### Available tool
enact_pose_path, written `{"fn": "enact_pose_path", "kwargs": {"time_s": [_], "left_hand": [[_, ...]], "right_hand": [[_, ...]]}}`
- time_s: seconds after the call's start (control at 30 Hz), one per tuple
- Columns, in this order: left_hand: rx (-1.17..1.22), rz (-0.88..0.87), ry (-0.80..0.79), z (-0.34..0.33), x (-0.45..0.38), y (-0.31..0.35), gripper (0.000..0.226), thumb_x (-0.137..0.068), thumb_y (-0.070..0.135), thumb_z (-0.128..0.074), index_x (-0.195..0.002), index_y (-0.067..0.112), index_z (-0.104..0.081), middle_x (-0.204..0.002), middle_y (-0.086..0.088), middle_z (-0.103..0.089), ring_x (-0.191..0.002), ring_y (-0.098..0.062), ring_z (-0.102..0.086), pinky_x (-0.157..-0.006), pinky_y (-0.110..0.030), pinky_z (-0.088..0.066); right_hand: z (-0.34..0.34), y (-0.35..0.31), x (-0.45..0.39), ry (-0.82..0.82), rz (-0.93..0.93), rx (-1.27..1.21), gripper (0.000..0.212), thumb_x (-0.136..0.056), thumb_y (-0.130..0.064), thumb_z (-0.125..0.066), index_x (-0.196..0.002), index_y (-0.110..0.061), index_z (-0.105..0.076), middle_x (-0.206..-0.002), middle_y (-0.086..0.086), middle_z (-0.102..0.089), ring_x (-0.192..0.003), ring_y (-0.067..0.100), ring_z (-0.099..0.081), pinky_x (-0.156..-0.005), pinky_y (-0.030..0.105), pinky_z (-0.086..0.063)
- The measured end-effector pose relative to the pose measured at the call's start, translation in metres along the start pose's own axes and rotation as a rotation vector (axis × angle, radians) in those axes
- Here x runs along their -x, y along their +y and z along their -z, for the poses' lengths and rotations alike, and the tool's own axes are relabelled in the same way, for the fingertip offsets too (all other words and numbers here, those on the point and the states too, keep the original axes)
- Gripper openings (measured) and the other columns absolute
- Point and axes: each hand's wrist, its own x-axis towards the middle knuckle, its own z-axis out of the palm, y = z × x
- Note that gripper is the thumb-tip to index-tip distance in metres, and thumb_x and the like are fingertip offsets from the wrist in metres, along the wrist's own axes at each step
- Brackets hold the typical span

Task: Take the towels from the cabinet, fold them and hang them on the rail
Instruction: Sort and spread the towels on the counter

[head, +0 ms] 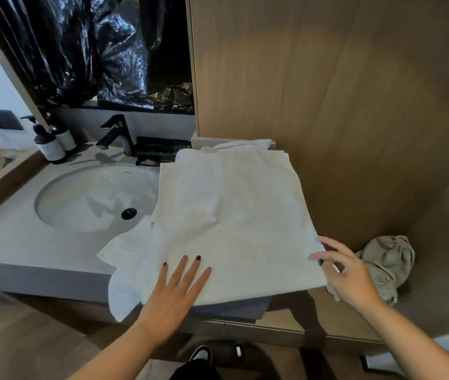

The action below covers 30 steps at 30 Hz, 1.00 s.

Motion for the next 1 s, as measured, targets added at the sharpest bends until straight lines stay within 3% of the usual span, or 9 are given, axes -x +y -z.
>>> {"fn": "enact_pose_path", "kwargs": {"time_s": [0.13, 0.27, 0.33, 0.43, 0.53, 0.63, 0.7, 0.8, 1.0], "left_hand": [[0.041, -0.03, -0.044, 0.018, 0.013, -0.012, 0.118, -0.037, -0.004, -0.09, -0.144, 0.013, -0.044, -0.141, -0.017, -0.054, -0.124, -0.041, -0.056, -0.086, -0.058, -0.055], [0.098, -0.036, -0.093, 0.027, 0.023, -0.022, 0.117, -0.029, -0.008, -0.089, -0.139, 0.014, -0.053, -0.134, -0.011, -0.062, -0.119, -0.034, -0.062, -0.086, -0.047, -0.058], [0.159, -0.046, -0.127, 0.028, 0.028, -0.026, 0.113, -0.028, -0.004, -0.093, -0.134, 0.017, -0.061, -0.13, -0.007, -0.065, -0.115, -0.026, -0.065, -0.087, -0.037, -0.056], [0.307, -0.003, -0.161, 0.027, 0.038, -0.04, 0.1, -0.038, 0.009, -0.1, -0.13, 0.026, -0.061, -0.123, 0.001, -0.069, -0.103, -0.014, -0.071, -0.083, -0.025, -0.055], [0.383, 0.054, -0.158, 0.032, 0.043, -0.057, 0.072, -0.063, 0.013, -0.091, -0.124, 0.033, -0.061, -0.115, 0.006, -0.073, -0.093, -0.014, -0.073, -0.08, -0.031, -0.06], [0.346, 0.122, -0.038, 0.047, 0.036, -0.066, 0.046, -0.065, 0.012, -0.086, -0.105, 0.029, -0.071, -0.095, 0.009, -0.075, -0.075, -0.014, -0.073, -0.061, -0.03, -0.06], [0.367, 0.195, 0.082, 0.061, 0.027, -0.065, 0.023, -0.077, 0.02, -0.069, -0.1, 0.022, -0.07, -0.087, 0.004, -0.072, -0.068, -0.018, -0.07, -0.052, -0.028, -0.053], [0.471, 0.322, 0.262, 0.075, 0.011, -0.068, 0.031, -0.092, 0.027, -0.041, -0.103, 0.015, -0.066, -0.089, 0.003, -0.066, -0.075, -0.017, -0.063, -0.066, -0.026, -0.049], [0.801, 0.635, 0.446, 0.096, -0.02, -0.08, 0.006, -0.1, 0.018, -0.051, -0.099, 0.022, -0.056, -0.09, 0.012, -0.058, -0.083, -0.006, -0.056, -0.068, -0.016, -0.039]], "right_hand": [[0.011, -0.008, 0.001, -0.04, 0.08, -0.016, 0.036, -0.093, 0.004, -0.056, -0.094, -0.025, -0.076, -0.119, -0.019, -0.065, -0.116, -0.002, -0.058, -0.097, 0.015, -0.047], [0.018, -0.013, 0.004, -0.078, 0.04, 0.057, 0.031, -0.093, -0.001, -0.057, -0.091, -0.027, -0.074, -0.104, -0.012, -0.071, -0.099, 0.009, -0.064, -0.081, 0.016, -0.047], [0.022, -0.012, 0.005, -0.11, 0.03, 0.085, 0.025, -0.088, -0.005, -0.067, -0.094, -0.028, -0.073, -0.105, -0.013, -0.069, -0.101, 0.006, -0.062, -0.083, 0.017, -0.047], [0.026, -0.01, 0.009, -0.223, 0.099, 0.243, 0.036, -0.074, -0.021, -0.084, -0.102, -0.035, -0.066, -0.109, -0.021, -0.06, -0.105, -0.002, -0.055, -0.086, 0.018, -0.048], [0.027, -0.009, 0.011, -0.285, 0.168, 0.356, 0.045, -0.073, -0.019, -0.086, -0.103, -0.041, -0.061, -0.11, -0.022, -0.055, -0.106, 0.0, -0.053, -0.085, 0.011, -0.046], [0.024, -0.009, 0.008, -0.16, 0.261, 0.27, 0.037, -0.079, -0.001, -0.077, -0.093, -0.035, -0.069, -0.098, -0.012, -0.064, -0.098, 0.003, -0.059, -0.08, 0.009, -0.048], [0.025, -0.018, 0.003, -0.061, 0.241, 0.192, 0.031, -0.081, 0.001, -0.074, -0.091, -0.028, -0.073, -0.092, -0.009, -0.067, -0.093, 0.005, -0.061, -0.076, 0.01, -0.048], [0.031, -0.029, -0.012, 0.054, 0.156, 0.154, 0.03, -0.082, -0.001, -0.074, -0.091, -0.03, -0.071, -0.092, -0.008, -0.068, -0.09, 0.01, -0.06, -0.073, 0.017, -0.045], [0.042, -0.059, -0.043, 0.182, 0.116, 0.093, 0.024, -0.086, -0.005, -0.07, -0.093, -0.027, -0.069, -0.091, -0.002, -0.065, -0.087, 0.014, -0.06, -0.071, 0.014, -0.039]]}}
